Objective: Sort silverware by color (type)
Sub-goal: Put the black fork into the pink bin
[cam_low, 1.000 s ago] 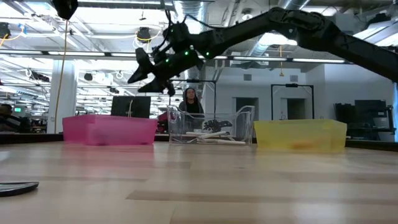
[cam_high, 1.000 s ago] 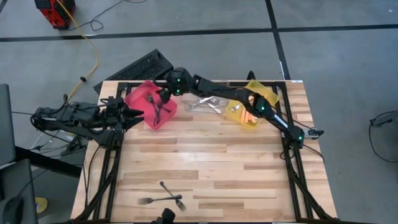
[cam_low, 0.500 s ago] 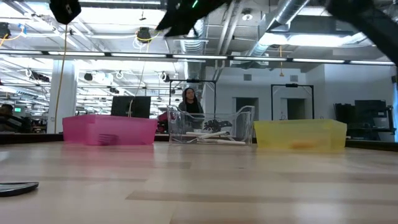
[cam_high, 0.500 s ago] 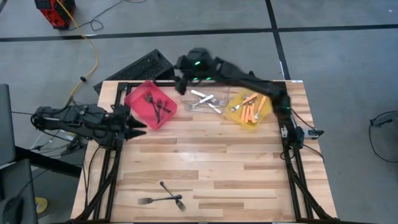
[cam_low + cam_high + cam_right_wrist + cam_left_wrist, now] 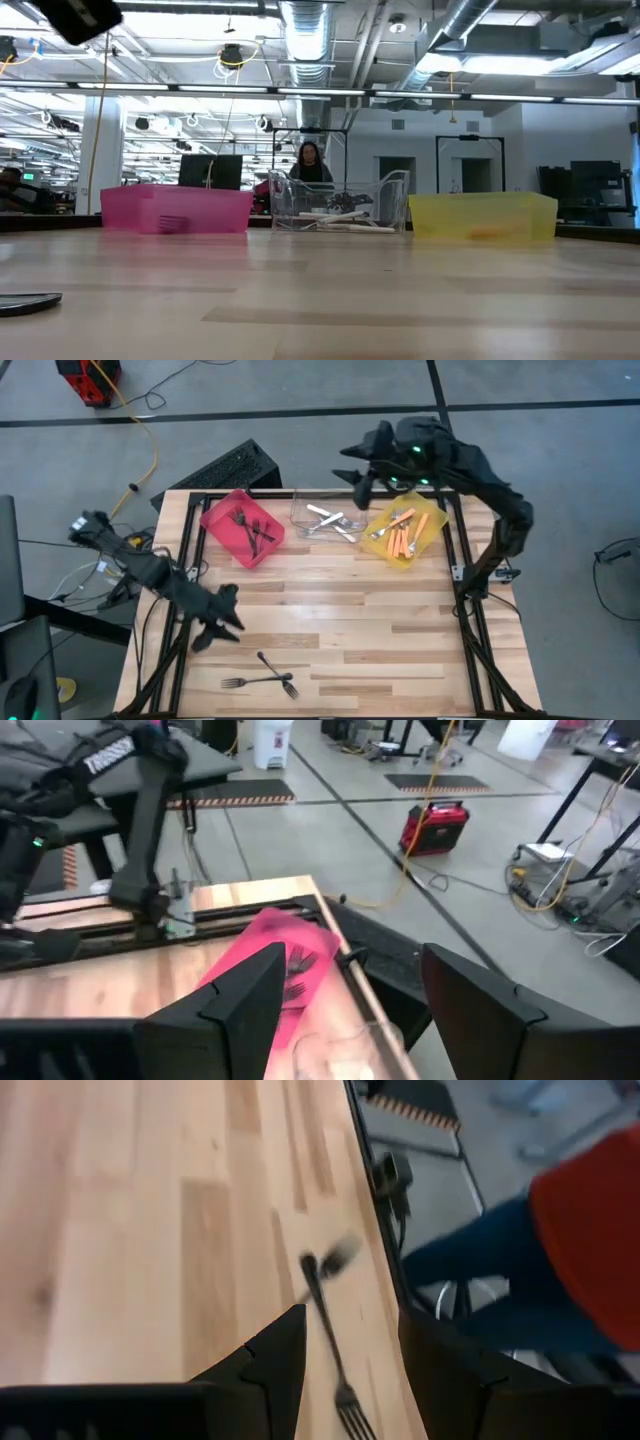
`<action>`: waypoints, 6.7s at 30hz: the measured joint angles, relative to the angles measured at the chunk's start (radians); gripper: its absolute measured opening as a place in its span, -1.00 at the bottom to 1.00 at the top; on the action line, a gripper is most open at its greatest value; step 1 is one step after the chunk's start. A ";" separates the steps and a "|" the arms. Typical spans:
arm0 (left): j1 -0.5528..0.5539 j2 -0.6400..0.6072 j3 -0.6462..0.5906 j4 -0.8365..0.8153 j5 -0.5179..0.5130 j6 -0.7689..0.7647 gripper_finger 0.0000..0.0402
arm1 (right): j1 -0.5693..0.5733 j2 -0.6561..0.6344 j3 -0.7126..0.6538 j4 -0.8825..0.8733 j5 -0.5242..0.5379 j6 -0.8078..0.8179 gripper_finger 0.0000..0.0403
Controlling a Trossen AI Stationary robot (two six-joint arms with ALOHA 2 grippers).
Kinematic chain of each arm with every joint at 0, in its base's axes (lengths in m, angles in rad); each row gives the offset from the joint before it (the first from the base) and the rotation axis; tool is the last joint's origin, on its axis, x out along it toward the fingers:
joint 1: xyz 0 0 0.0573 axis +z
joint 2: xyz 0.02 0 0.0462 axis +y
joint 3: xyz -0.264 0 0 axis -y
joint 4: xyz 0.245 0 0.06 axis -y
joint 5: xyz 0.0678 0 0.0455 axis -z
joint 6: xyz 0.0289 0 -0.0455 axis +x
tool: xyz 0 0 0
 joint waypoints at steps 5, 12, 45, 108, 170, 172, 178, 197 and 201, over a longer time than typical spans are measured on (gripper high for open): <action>-0.209 0.104 0.000 -0.005 -0.131 -0.129 -0.29 | 0.044 -0.046 0.000 -0.079 0.011 0.042 0.29; -0.360 0.288 0.000 0.061 -0.262 -0.319 -0.29 | 0.069 -0.042 0.000 -0.096 0.011 0.039 0.29; -0.361 0.711 0.039 0.218 -0.248 -0.477 0.18 | 0.067 0.013 -0.001 -0.223 0.003 -0.016 0.29; -0.338 0.802 0.177 -0.072 -0.273 -0.522 -1.00 | 0.055 0.013 -0.001 -0.283 0.003 -0.015 0.29; -0.177 0.133 0.181 0.138 -1.340 -0.067 -1.00 | 0.141 -0.071 -0.989 1.460 -0.677 0.435 0.29; -0.139 0.141 0.181 0.221 -1.279 0.021 -1.00 | 0.139 -0.069 -1.015 1.459 -0.648 0.440 0.29; 0.030 0.160 0.182 0.442 -0.906 0.299 -1.00 | 0.149 -0.069 -1.027 1.464 -0.649 0.448 0.29; 0.217 0.229 0.182 0.557 -0.595 0.419 -1.00 | 0.158 -0.069 -1.027 1.460 -0.532 0.335 0.29; 0.241 0.242 0.182 0.578 -0.551 0.422 -1.00 | 0.159 -0.069 -1.027 1.451 -0.512 0.329 0.27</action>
